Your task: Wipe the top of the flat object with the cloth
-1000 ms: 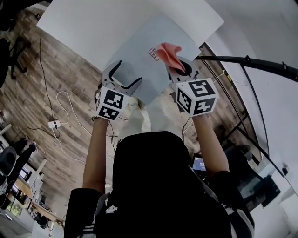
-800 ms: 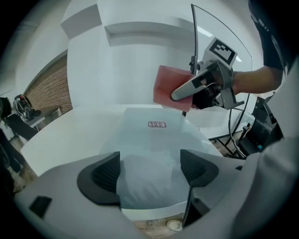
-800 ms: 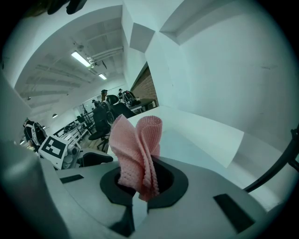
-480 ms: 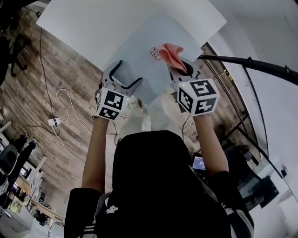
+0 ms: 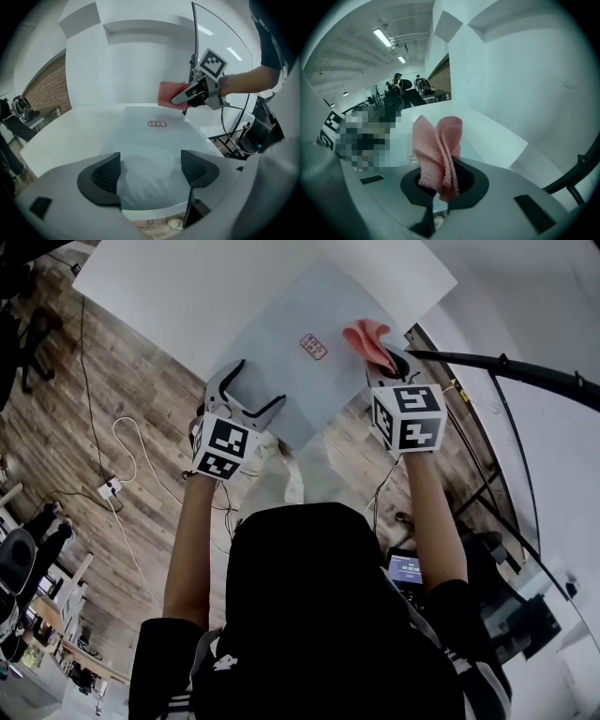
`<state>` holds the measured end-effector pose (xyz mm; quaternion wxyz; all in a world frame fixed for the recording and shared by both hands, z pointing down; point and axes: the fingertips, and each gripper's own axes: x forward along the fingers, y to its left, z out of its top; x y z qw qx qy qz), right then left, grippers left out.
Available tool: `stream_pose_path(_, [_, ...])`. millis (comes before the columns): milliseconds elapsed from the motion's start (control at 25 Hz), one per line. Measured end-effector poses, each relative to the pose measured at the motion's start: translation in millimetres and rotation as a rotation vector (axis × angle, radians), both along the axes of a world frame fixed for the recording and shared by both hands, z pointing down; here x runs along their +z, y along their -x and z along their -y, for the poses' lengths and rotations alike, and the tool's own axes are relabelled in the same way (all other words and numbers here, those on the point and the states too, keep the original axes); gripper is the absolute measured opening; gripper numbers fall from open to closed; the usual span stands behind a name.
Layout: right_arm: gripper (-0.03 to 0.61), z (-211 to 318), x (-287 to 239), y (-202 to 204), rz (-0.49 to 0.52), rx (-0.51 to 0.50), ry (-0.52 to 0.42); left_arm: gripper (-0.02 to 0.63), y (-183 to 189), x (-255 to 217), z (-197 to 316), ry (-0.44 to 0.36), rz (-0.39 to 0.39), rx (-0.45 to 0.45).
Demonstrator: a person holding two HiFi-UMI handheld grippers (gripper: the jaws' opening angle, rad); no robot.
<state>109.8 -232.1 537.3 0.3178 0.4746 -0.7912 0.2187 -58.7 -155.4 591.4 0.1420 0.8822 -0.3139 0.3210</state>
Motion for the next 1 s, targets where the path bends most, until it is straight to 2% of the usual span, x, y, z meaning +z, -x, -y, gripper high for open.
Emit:
stream_pose_path(200, [0.044, 12, 11, -24, -0.132, 0.011, -0.011, 0.396, 1, 0, 0, 0.004, -0.006, 0.002])
stream_pose_path(360, [0.044, 13, 24, -30, -0.174, 0.003, 0.013, 0.396, 1, 0, 0, 0.015, 0.002, 0.009])
stream_pose_path(520, [0.044, 9, 36, -29, -0.177, -0.005, 0.054, 0.394, 1, -1, -1, 0.012, 0.001, 0.014])
stream_pose_path(1000, [0.044, 11, 40, -26, -0.162, 0.004, 0.078, 0.394, 0, 1, -1, 0.011, 0.006, 0.020])
